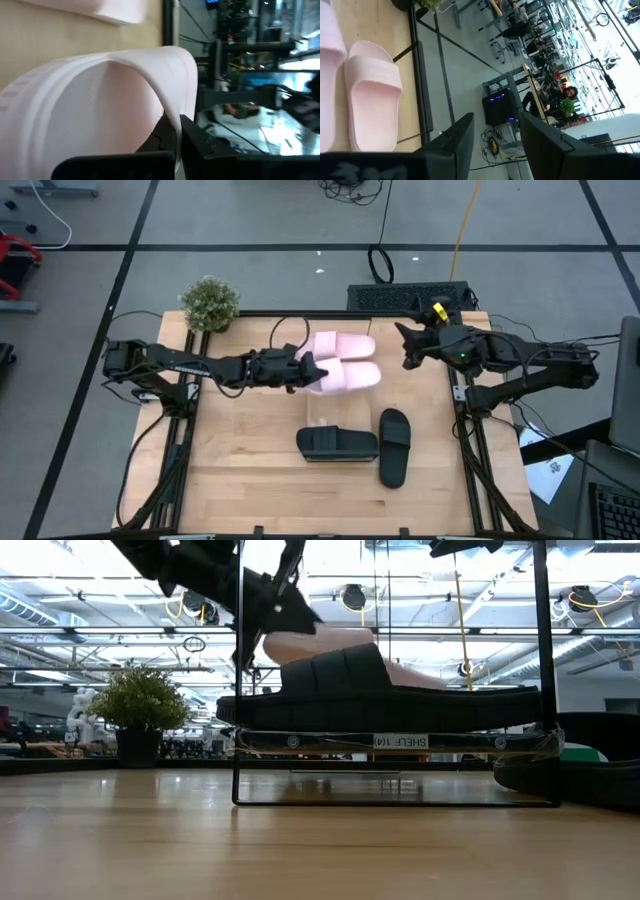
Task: Pick and place slides into the shelf
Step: Put the pink slipper on the shelf
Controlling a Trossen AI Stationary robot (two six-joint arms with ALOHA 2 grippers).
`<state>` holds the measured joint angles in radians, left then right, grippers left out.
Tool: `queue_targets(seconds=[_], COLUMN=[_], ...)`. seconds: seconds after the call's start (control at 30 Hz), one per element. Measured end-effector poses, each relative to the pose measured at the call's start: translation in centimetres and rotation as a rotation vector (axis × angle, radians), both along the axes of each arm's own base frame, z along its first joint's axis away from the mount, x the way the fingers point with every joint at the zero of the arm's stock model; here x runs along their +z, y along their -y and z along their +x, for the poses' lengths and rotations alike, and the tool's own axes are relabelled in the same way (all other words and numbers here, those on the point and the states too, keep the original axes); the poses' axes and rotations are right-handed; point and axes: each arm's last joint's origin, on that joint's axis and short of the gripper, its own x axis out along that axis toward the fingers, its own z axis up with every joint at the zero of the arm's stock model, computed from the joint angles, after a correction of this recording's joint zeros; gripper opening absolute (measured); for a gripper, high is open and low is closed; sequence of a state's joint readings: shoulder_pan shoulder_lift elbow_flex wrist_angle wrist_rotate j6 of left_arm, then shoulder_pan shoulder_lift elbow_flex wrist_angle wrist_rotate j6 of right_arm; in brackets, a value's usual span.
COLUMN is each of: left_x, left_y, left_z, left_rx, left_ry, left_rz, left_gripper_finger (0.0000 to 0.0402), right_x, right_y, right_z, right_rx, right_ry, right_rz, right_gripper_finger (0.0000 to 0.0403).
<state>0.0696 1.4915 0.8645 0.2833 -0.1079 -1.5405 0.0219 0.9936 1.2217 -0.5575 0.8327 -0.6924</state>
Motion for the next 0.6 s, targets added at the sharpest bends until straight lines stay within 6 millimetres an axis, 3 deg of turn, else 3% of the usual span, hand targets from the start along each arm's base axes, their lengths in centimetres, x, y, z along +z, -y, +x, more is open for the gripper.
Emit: queue_targets(seconds=[0.23,0.6], left_x=[-1.1,-3.0], left_y=[-0.8,-1.7], left_z=[-0.5,-1.5], left_rx=[0.014,0.04], left_ry=[-0.047,-0.094], left_rz=[0.009,0.011], left_gripper_finger=[0.0,0.0], right_x=[-0.3,-0.3], right_y=[-0.3,-0.3], right_z=[0.7,1.1], right_rx=[0.118,0.135], right_ry=[-0.006,0.021], right_rz=[0.052,0.08], right_gripper_finger=[0.0148,0.0148])
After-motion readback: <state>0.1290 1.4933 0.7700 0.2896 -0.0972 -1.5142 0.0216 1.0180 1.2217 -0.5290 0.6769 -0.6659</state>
